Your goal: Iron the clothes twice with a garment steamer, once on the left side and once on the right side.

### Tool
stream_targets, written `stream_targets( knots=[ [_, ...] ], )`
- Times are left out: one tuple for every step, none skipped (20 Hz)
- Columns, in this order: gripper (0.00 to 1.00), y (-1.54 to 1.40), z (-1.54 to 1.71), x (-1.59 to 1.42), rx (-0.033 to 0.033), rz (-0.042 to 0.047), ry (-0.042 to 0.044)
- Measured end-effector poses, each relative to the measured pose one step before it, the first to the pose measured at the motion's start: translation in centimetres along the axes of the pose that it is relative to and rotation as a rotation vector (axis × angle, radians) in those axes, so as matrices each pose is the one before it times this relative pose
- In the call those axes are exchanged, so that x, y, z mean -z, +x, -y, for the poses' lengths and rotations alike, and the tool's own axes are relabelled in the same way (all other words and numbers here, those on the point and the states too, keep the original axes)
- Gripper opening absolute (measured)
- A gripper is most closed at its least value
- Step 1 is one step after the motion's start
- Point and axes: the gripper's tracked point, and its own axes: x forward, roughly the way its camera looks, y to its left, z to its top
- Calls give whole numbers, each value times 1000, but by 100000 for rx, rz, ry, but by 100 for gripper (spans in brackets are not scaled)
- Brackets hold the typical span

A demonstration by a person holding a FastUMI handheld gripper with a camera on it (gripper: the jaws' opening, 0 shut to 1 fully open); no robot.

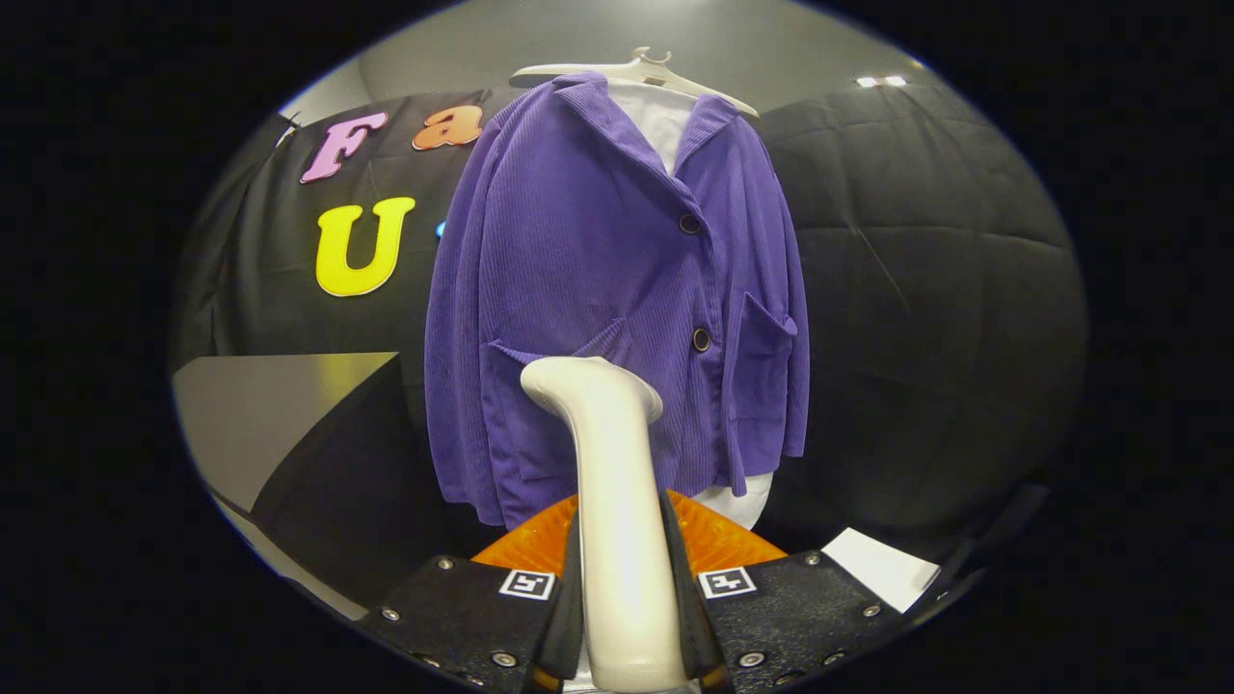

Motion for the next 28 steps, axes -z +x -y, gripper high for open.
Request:
stream_targets(
  knots=[
    [40,57,-200,856,-143,-2573,-1217],
    [40,-73,-156,972,-202,-2108,-1616],
    [40,-128,-135,344,-113,-703,-688],
    [40,-156,-179,368,-346,-762,322],
    [40,-102,-139,426,-325,-743,1059],
    [40,-141,-248,640,-516,-1288,1134],
    [40,-257,-225,884,-292,-1344,828],
    [40,-277,-153,629,-87,-1337,357],
    [40,-312,-158,713,-189,-1405,143],
    [40,-504,-12,752,-325,-1395,-196],
    [40,-396,4,691,-416,-1458,-155],
    [40,-358,-150,558,-122,-1136,-1],
    [40,-366,134,432,102,-839,135],
    [40,-386,228,64,310,-168,539],
    [40,-317,311,-146,391,316,1164],
    [40,-339,237,-362,382,702,1530],
    [40,-441,411,-624,441,1121,1536],
    [40,-509,483,-617,572,1532,948],
    [40,-621,699,-872,838,1817,300],
    [40,-600,559,-946,890,1788,220],
    [40,-540,600,-1166,914,2052,309],
    [40,-402,589,-1183,771,2006,209],
    [40,-459,614,-1387,851,1868,634],
    [40,-347,567,-1319,854,2199,999],
    [40,-265,558,-1410,501,2447,1372],
    [40,-366,513,-1337,-165,3006,1251],
    [40,-206,401,-1385,-330,2545,1379],
    [40,134,547,-842,-158,1028,654]
  ],
)
